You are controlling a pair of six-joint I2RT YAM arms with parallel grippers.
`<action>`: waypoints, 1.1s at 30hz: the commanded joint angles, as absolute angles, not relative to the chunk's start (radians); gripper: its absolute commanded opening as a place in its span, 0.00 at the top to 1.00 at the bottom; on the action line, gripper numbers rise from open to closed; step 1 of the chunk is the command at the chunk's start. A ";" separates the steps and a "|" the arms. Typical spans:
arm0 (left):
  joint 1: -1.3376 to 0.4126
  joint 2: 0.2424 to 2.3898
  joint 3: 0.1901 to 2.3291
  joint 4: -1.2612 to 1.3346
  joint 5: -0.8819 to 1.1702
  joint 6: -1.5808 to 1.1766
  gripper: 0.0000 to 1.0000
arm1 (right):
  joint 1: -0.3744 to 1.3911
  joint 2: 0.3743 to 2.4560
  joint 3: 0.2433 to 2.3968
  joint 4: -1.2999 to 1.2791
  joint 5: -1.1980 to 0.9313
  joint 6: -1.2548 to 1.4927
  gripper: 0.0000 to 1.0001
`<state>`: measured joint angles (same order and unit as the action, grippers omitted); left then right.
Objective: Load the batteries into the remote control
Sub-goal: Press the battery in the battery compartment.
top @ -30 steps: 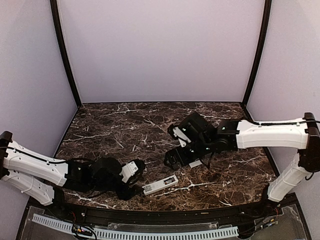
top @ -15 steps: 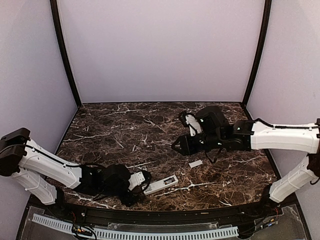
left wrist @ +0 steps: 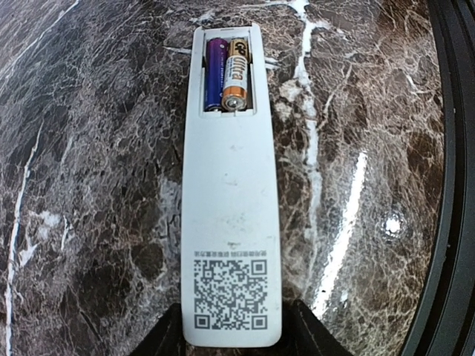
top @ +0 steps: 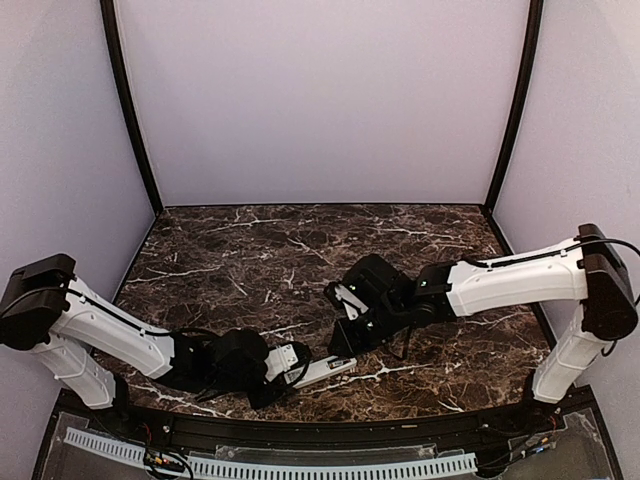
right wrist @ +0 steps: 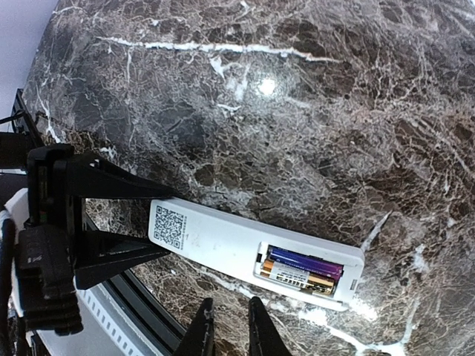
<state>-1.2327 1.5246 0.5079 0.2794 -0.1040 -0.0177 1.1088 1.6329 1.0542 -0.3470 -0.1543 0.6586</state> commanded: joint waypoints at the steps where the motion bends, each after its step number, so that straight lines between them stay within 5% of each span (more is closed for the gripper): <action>1: -1.232 1.534 0.506 0.271 -0.105 -0.018 0.56 | 1.123 1.669 1.072 -0.370 -0.168 0.708 0.86; 33: -1.232 1.553 0.528 0.245 -0.107 -0.030 0.75 | 1.206 1.825 1.196 -0.515 0.067 0.680 0.84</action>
